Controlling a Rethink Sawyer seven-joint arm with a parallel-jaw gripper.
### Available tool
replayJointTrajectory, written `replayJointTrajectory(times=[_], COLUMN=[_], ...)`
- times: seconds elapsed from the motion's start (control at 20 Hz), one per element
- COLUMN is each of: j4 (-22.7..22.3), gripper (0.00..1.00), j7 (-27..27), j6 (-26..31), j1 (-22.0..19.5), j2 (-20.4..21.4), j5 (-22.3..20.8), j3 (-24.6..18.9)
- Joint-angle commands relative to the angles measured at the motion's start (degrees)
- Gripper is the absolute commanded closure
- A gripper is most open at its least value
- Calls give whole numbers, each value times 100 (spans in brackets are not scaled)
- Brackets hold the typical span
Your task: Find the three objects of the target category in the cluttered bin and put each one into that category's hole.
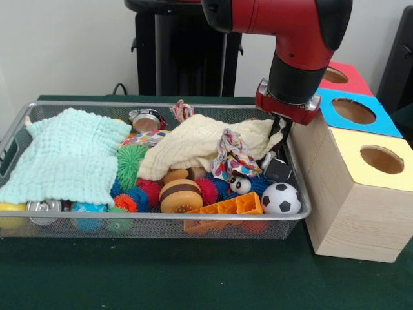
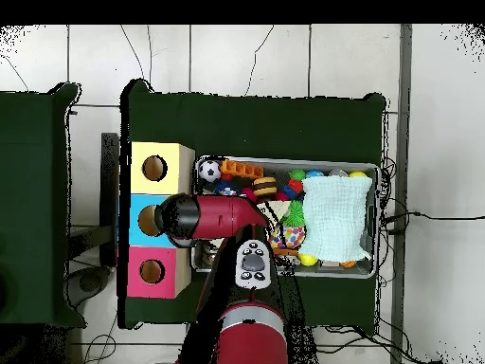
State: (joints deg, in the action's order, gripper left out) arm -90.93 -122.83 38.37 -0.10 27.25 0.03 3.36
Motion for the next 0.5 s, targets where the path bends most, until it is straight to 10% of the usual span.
replayJointTrajectory(times=[0.05, 0.5], j4=[-452, -352], gripper=[100, 100], j7=[-1036, -174], j6=[-230, 224], j1=[168, -187], j2=[-136, 58], j5=[491, -29], j3=[-577, -359])
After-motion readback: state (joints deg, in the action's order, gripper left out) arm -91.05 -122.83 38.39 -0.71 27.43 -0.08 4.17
